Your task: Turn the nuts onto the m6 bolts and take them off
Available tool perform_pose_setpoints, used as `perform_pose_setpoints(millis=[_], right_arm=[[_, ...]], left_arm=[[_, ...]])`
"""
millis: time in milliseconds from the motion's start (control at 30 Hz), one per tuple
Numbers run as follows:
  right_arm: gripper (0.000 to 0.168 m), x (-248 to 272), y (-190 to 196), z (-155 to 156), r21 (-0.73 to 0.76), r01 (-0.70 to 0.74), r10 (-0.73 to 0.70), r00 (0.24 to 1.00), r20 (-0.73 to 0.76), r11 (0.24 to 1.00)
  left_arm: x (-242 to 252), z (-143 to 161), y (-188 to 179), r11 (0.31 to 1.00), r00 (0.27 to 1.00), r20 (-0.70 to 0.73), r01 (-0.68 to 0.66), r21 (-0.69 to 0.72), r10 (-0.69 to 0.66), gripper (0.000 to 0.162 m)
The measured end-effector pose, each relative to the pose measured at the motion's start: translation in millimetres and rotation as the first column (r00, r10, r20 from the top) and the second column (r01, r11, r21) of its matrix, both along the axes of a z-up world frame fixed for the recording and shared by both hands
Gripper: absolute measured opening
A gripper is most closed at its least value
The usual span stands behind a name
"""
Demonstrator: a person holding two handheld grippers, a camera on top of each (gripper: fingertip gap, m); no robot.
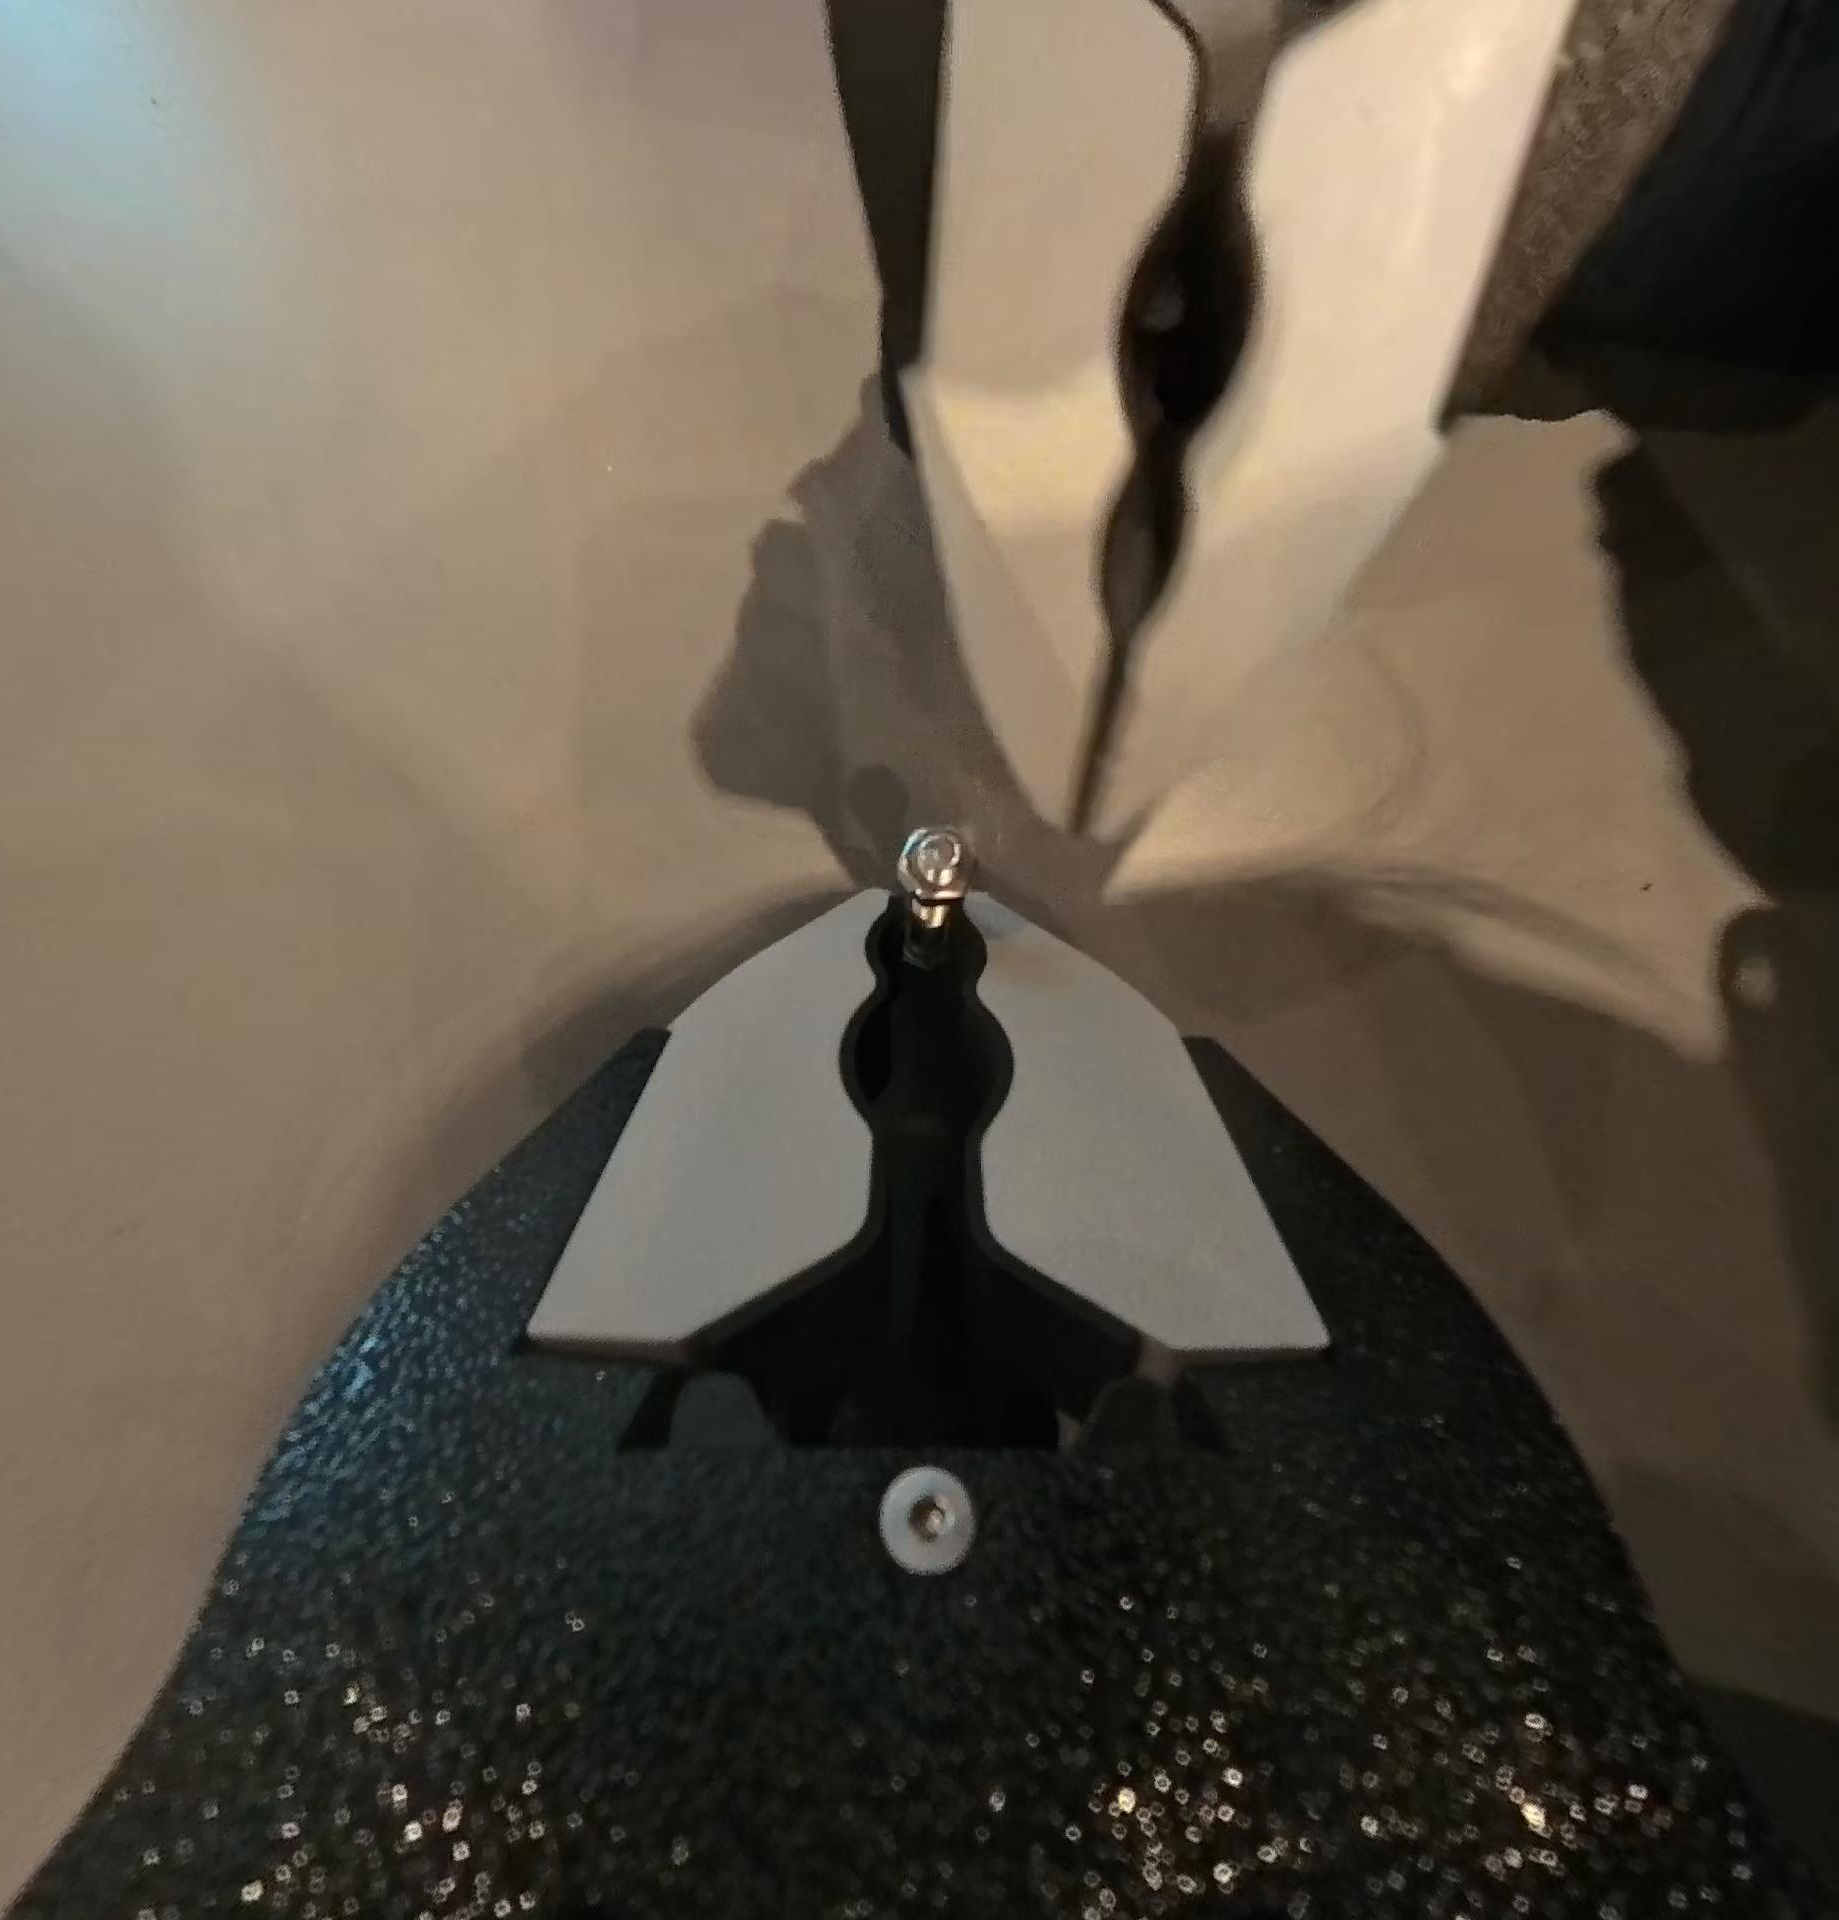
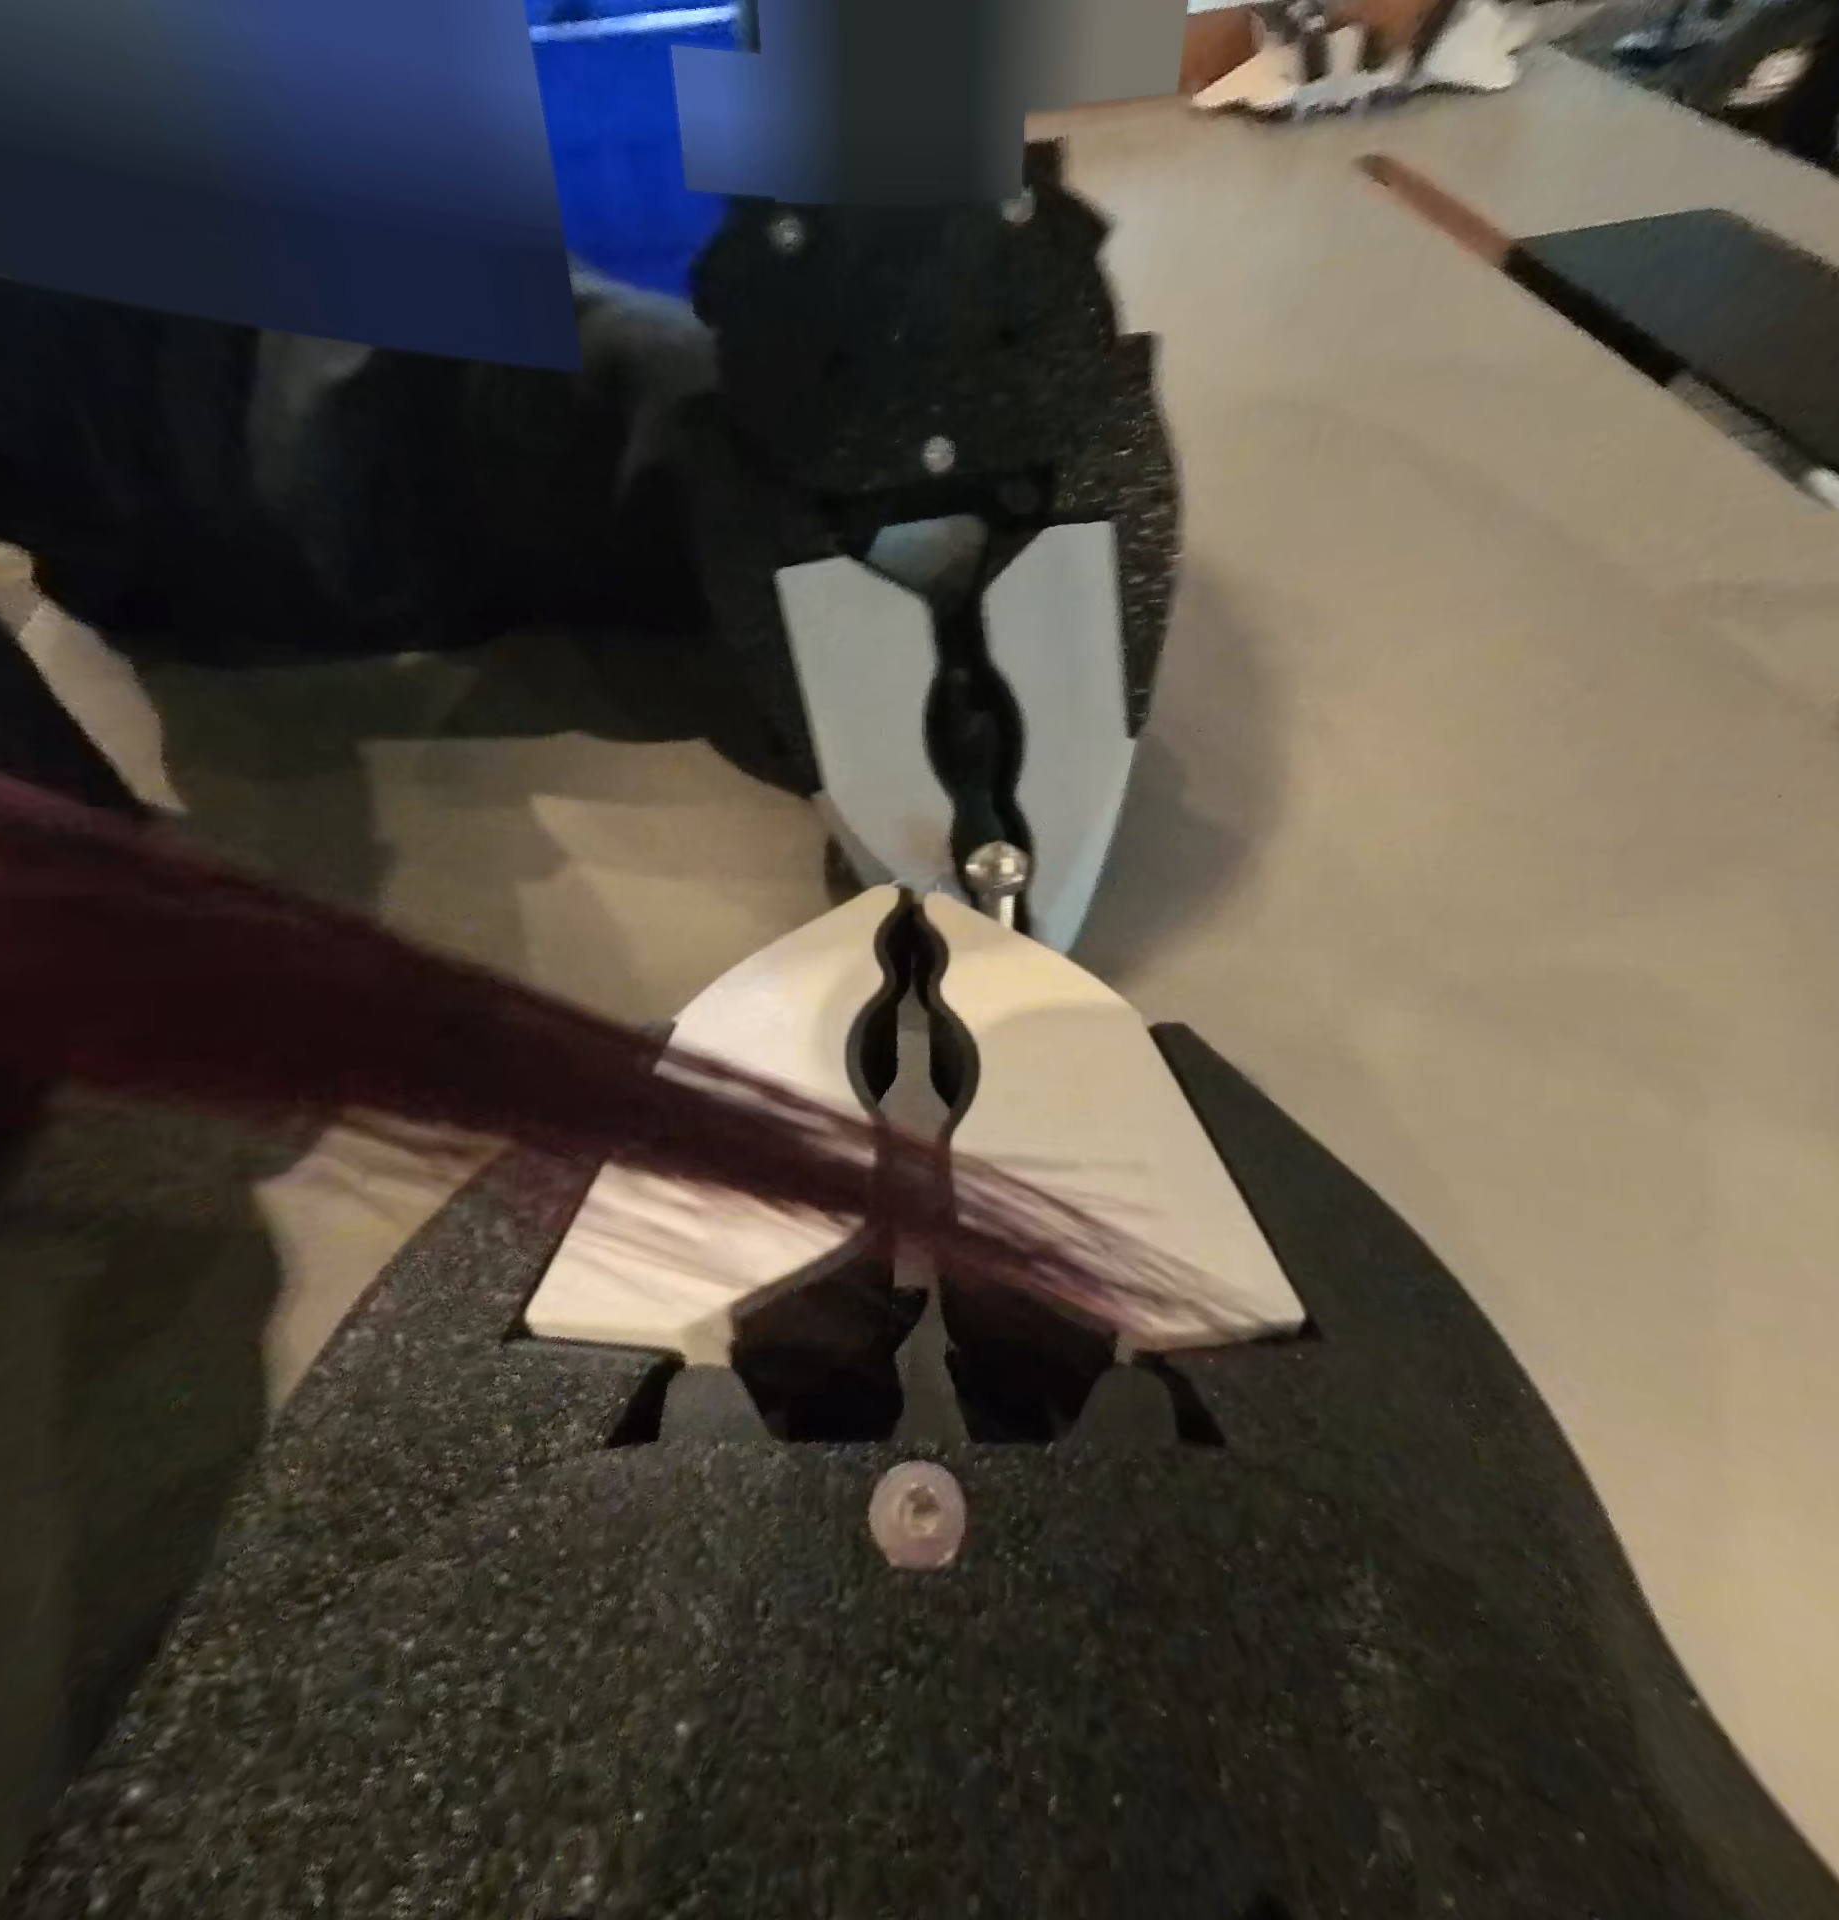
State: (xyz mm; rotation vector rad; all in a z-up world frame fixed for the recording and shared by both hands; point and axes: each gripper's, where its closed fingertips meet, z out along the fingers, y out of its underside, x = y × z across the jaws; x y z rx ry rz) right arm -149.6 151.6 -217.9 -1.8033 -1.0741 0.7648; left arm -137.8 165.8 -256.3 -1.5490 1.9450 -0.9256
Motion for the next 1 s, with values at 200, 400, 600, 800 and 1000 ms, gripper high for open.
perform_pose_setpoints(millis=[200, 400, 600, 800, 1000], right_arm=[[0.000, 8, 25, -1, 0.050, 0.162, -0.164, 0.986, 0.032, 0.985], [0.000, 2, 15, 1, 0.041, 0.079, -0.080, 0.997, 0.012, 0.996], [0.000, 1, 8, 3, 0.009, 0.042, -0.042, 0.999, -0.020, 0.999], [0.000, 7, 21, -1, 0.036, 0.141, -0.142, 0.990, 0.022, 0.989], [0.000, -2, 7, -2, 0.035, 0.023, -0.024, 0.999, 0.031, 0.999]], left_arm=[[0, 0, 0, 1.000, 1.000, 0.000, 0.000, 0.001, 0.000, 0.009], [0, 0, 0, 1.000, 1.000, 0.000, 0.000, -0.002, 0.000, 0.009], [0, 0, 0, 1.000, 1.000, 0.000, 0.000, 0.000, 0.000, 0.009], [0, 0, 0, 1.000, 1.000, 0.000, 0.000, 0.000, 0.000, 0.009], [0, 0, 0, 1.000, 1.000, 0.000, -0.001, -0.002, 0.001, 0.009]])
